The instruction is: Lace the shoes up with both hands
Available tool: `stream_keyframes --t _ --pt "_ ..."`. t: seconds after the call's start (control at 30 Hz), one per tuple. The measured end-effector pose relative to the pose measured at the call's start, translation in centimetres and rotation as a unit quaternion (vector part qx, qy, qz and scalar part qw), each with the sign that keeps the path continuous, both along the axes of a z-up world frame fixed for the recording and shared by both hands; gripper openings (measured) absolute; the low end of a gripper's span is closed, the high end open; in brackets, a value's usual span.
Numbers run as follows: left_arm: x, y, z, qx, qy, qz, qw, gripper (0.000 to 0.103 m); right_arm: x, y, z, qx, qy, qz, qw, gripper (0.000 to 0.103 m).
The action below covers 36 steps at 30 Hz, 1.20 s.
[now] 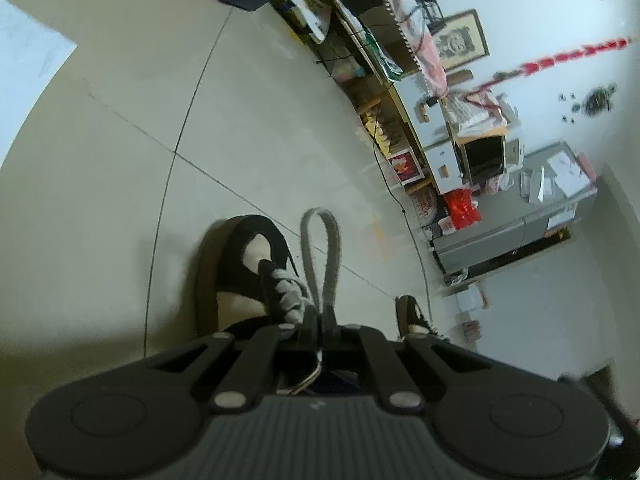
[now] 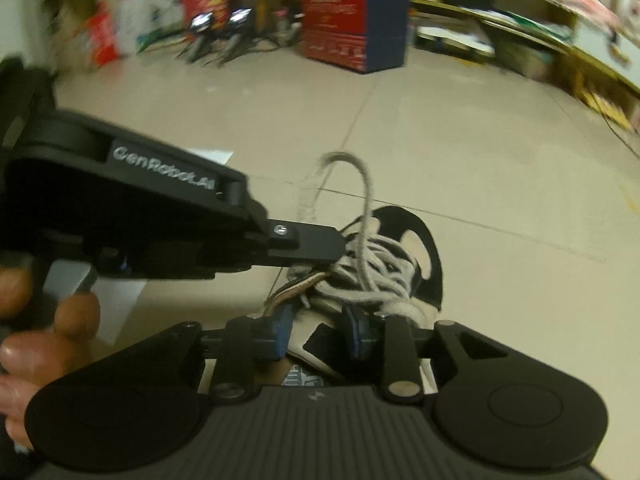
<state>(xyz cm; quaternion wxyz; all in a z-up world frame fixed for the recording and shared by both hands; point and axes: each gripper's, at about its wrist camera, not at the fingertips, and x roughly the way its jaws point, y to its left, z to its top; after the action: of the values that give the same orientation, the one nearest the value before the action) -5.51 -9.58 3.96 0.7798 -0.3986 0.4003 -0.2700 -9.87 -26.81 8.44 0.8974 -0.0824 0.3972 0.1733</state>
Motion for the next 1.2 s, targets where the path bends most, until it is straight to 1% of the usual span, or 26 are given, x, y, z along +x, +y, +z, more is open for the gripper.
stream_keyframes --t 0.07,0.17,0.23,0.3,0.33,0.37,0.47,0.53,0.57,0.6,0.63,0.73,0.8,0.9,0.93,0.97,1.0,1.03,1.07,1.1,1.13,1.17,1.2 --pt "-0.1 0.0 0.2 0.013 -0.010 -0.005 0.9999 0.002 0.8 0.2 0.1 -0.010 0.013 0.023 1.000 0.027" --pt "-0.3 -0.1 0.4 0.028 -0.022 -0.011 0.9993 0.002 2.5 0.1 0.3 -0.001 0.052 0.052 0.997 0.022" --pt "-0.4 -0.1 0.6 0.039 -0.031 -0.014 0.9987 0.002 3.4 0.1 0.5 0.001 0.071 0.074 0.995 0.017" --pt "-0.5 -0.2 0.8 0.051 -0.039 -0.016 0.9979 0.002 4.3 0.1 0.6 0.001 0.088 0.093 0.992 0.015" --pt "-0.6 -0.3 0.9 0.055 -0.042 -0.017 0.9975 0.002 4.5 0.1 0.7 0.004 0.095 0.095 0.991 0.009" --pt "-0.6 -0.4 1.1 0.059 -0.046 -0.018 0.9970 0.002 4.4 0.1 0.7 0.009 0.098 0.091 0.991 0.005" --pt "-0.6 -0.4 1.2 0.062 -0.046 -0.026 0.9967 0.002 3.6 0.1 0.6 0.018 0.086 0.079 0.993 0.004" --pt "-0.5 -0.2 1.5 0.061 -0.042 -0.031 0.9968 0.007 3.1 -0.5 0.6 0.027 0.079 0.062 0.995 0.004" --pt "-0.4 0.0 1.7 0.063 -0.042 -0.033 0.9966 0.013 2.8 -0.8 0.6 0.031 0.078 0.052 0.995 0.004" --pt "-0.3 0.3 2.0 0.071 -0.043 -0.035 0.9959 0.029 2.6 -1.1 0.6 0.035 0.076 0.042 0.996 0.004" --pt "-0.3 0.5 2.3 0.080 -0.045 -0.037 0.9951 0.035 2.4 -1.4 0.5 0.037 0.075 0.035 0.996 0.003" --pt "-0.4 1.2 2.8 0.108 -0.047 -0.075 0.9902 0.035 2.1 -1.8 0.1 0.050 0.070 0.021 0.996 0.003" --pt "-1.0 1.4 3.4 0.147 -0.072 -0.098 0.9817 0.035 2.0 -1.9 0.2 0.067 0.065 0.013 0.996 0.004" --pt "-2.0 1.1 4.3 0.207 -0.125 -0.143 0.9598 0.035 2.0 -2.0 0.1 0.076 0.068 0.004 0.995 0.003" --pt "-2.2 0.7 4.3 0.223 -0.138 -0.161 0.9514 0.038 2.0 -2.3 0.0 0.094 0.078 0.001 0.992 0.000" --pt "-2.5 0.2 4.2 0.239 -0.150 -0.182 0.9419 0.039 1.9 -2.6 0.0 0.117 0.091 0.000 0.989 0.000" --pt "-2.9 -0.6 3.9 0.260 -0.162 -0.212 0.9280 0.039 1.8 -3.0 -0.1 0.137 0.103 -0.002 0.985 0.001" --pt "-3.4 -1.5 3.6 0.285 -0.177 -0.238 0.9112 0.039 1.6 -3.4 -0.3 0.155 0.116 -0.005 0.981 0.001" --pt "-4.1 -2.1 3.6 0.304 -0.204 -0.249 0.8968 0.039 1.3 -3.5 -0.5 0.156 0.123 -0.007 0.980 0.000" --pt "-4.8 -2.7 3.7 0.321 -0.232 -0.257 0.8815 0.042 0.9 -3.2 -0.6 0.133 0.123 -0.009 0.983 0.001" --pt "-5.0 -3.1 3.8 0.330 -0.240 -0.263 0.8742 0.043 0.5 -2.8 -0.5 0.103 0.117 -0.008 0.988 0.001" --pt "-5.2 -3.4 3.8 0.335 -0.244 -0.264 0.8709 0.043 0.1 -2.4 -0.2 0.075 0.107 -0.004 0.991 0.001" --pt "-5.2 -3.5 3.8 0.336 -0.244 -0.261 0.8712 0.043 -0.1 -2.1 0.0 0.065 0.103 0.001 0.993 0.005"
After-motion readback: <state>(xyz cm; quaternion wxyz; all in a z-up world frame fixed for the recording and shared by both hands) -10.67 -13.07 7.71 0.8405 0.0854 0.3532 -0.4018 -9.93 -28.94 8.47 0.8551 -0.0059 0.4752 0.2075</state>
